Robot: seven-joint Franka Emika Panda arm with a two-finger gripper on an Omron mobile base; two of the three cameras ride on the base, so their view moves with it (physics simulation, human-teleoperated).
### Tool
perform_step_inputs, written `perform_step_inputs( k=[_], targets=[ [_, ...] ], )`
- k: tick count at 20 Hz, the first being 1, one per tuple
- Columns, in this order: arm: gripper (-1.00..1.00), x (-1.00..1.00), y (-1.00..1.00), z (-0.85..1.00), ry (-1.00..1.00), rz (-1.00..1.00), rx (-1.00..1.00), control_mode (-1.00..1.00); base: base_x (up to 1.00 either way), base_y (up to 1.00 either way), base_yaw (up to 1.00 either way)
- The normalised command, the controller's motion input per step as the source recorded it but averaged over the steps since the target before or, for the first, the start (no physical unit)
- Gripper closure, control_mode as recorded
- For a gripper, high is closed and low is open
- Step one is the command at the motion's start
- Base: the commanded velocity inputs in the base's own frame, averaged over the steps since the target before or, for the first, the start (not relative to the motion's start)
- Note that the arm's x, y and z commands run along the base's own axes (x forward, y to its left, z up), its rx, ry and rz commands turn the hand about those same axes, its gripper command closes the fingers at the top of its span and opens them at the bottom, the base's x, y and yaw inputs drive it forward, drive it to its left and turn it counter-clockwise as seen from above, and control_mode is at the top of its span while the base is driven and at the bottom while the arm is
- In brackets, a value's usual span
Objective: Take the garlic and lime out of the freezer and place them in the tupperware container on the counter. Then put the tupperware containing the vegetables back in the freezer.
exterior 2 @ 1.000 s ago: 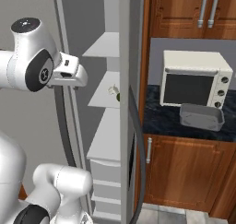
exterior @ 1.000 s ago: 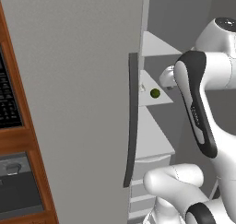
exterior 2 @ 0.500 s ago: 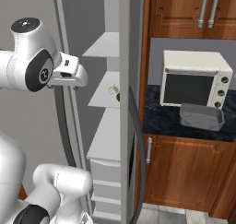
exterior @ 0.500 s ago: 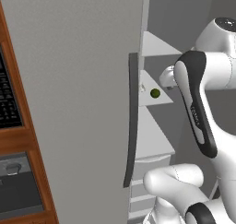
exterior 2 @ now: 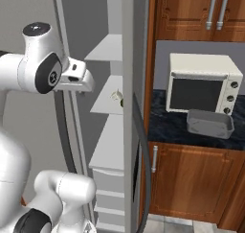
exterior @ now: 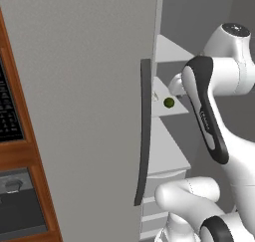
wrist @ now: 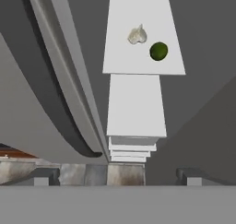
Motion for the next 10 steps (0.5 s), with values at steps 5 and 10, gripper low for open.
perform_step_inputs(
  k=[5,10],
  targets=[
    [-1.00,0.07,-0.08,-0.41,0.02,0.00,0.03,-1.00,0.00,0.00,0.00],
    [-1.00,0.25,-0.06,-0.36,0.03,0.00,0.01,-1.00,0.00,0.00,0.00]
  ],
)
